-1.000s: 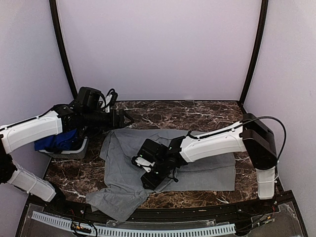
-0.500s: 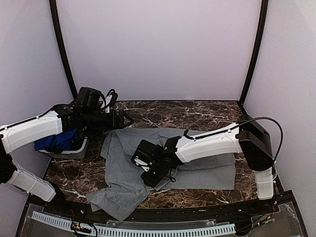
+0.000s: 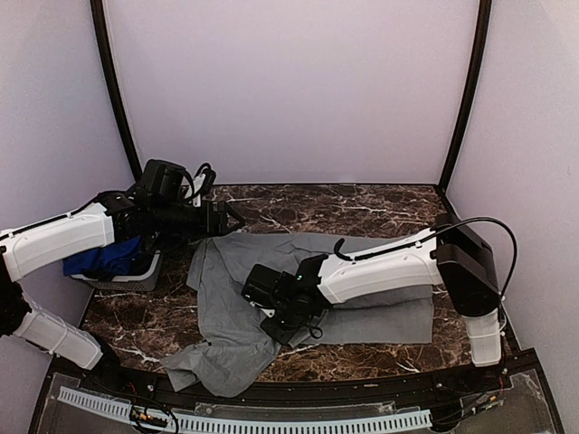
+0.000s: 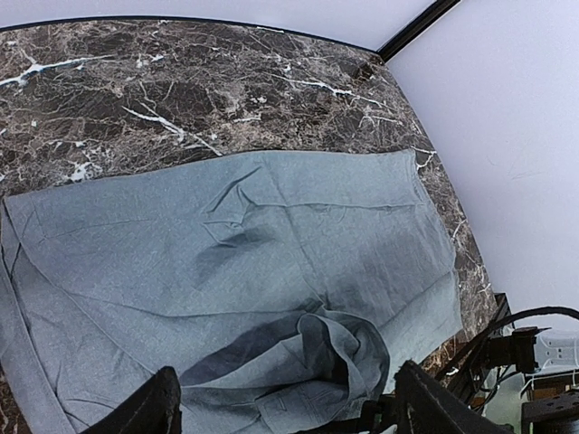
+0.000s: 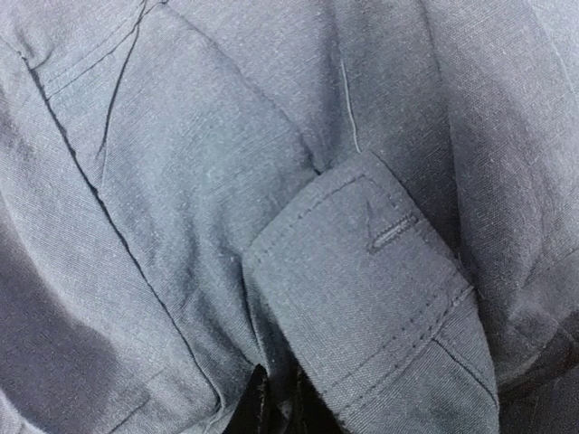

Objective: Fold and stack the mixed laundry pile
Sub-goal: Fold the flattened shirt at the center of the board.

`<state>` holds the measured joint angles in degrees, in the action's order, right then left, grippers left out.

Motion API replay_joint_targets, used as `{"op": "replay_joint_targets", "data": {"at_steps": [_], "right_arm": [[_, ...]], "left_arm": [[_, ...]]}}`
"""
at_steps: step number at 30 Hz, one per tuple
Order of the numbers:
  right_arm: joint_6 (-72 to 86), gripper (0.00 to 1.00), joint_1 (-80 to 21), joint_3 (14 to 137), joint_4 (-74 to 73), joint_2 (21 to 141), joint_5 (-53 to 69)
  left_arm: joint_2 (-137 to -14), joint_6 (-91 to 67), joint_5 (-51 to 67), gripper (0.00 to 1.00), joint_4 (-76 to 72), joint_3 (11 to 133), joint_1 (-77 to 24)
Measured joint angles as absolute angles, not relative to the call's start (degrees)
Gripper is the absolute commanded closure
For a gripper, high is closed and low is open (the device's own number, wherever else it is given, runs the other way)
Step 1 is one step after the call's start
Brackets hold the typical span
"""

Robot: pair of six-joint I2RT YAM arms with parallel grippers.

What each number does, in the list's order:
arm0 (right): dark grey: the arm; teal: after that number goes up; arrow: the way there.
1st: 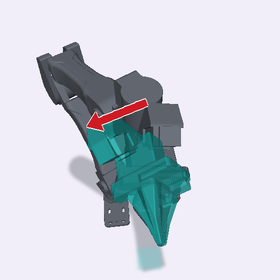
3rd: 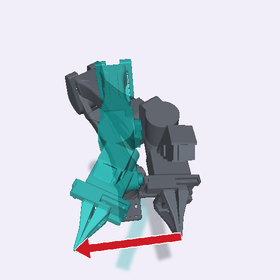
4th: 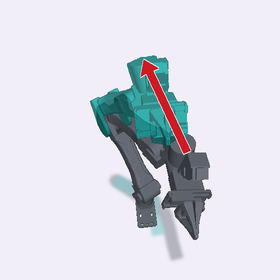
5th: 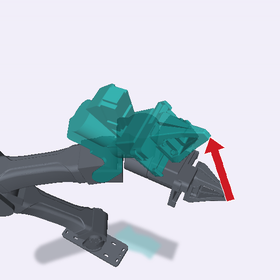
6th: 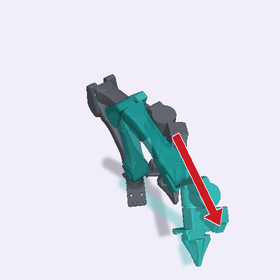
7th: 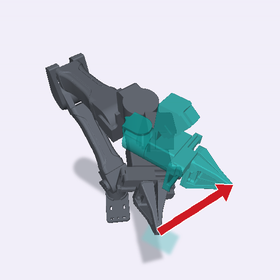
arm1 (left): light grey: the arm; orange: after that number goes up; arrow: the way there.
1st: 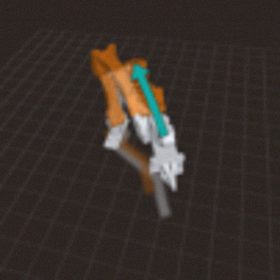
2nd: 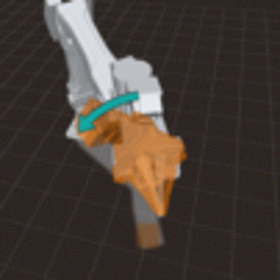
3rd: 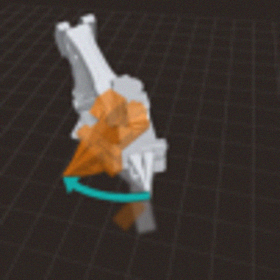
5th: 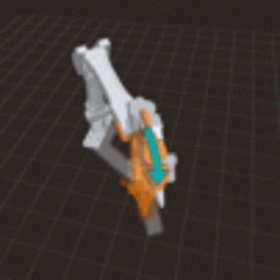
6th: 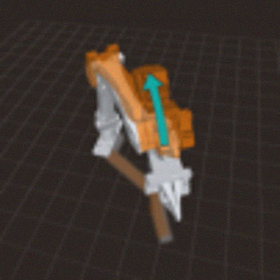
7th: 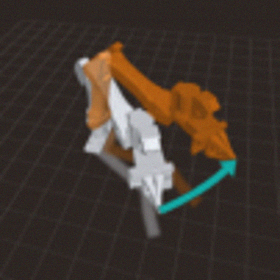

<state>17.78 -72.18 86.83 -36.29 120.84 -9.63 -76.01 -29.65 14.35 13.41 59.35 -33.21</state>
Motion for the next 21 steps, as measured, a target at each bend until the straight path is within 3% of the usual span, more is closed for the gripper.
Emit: {"op": "replay_joint_targets", "data": {"at_steps": [4,12,21], "right_arm": [[17.6,0.97,-72.1,86.8,-37.8,120.5,-10.3],[17.1,0.89,-70.5,86.2,-40.3,118.5,-9.8],[16.9,0.99,-67.9,83.5,-39.4,116.1,-6.8]], "left_arm": [[-76.0,-29.6,14.4,0.20,13.4,59.1,-33.2],[-76.0,-29.6,14.3,0.20,13.4,58.7,-33.2],[-72.3,-31.2,14.2,0.20,13.7,49.9,-33.2]]}}
